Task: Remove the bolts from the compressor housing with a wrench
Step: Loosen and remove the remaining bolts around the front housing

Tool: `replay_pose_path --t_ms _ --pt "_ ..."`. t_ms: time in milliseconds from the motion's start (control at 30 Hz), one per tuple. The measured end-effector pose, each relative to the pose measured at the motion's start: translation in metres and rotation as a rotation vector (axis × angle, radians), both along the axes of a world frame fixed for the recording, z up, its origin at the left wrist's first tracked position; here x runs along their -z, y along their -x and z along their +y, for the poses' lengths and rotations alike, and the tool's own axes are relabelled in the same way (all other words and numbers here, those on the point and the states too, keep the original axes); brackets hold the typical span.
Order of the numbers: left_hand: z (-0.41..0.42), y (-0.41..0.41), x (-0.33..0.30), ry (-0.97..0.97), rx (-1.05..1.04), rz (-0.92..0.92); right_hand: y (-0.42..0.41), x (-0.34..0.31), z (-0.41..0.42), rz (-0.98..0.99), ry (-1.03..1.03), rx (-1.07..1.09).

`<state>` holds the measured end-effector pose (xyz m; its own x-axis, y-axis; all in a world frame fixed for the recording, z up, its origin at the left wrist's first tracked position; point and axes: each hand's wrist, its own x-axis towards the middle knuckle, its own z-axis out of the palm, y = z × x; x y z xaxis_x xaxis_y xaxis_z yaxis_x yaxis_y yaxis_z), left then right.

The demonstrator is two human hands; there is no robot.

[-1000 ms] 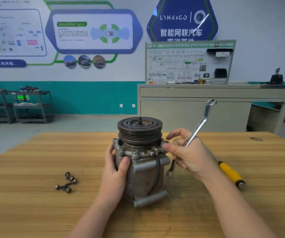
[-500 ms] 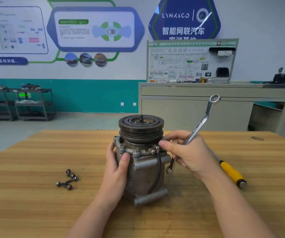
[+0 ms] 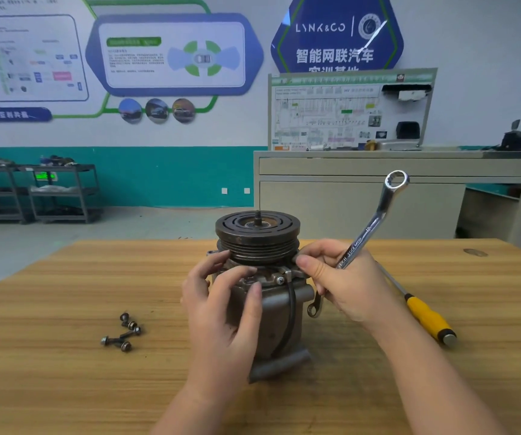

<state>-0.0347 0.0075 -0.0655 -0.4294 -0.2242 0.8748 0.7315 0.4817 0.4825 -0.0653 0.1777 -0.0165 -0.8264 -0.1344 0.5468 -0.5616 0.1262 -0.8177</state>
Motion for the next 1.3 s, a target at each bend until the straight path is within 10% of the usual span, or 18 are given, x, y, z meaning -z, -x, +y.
replay_pose_path --t_ms 1300 --pt "0.000 -0.003 -0.002 -0.056 0.089 -0.075 -0.012 -0.011 0.003 0.013 0.309 -0.079"
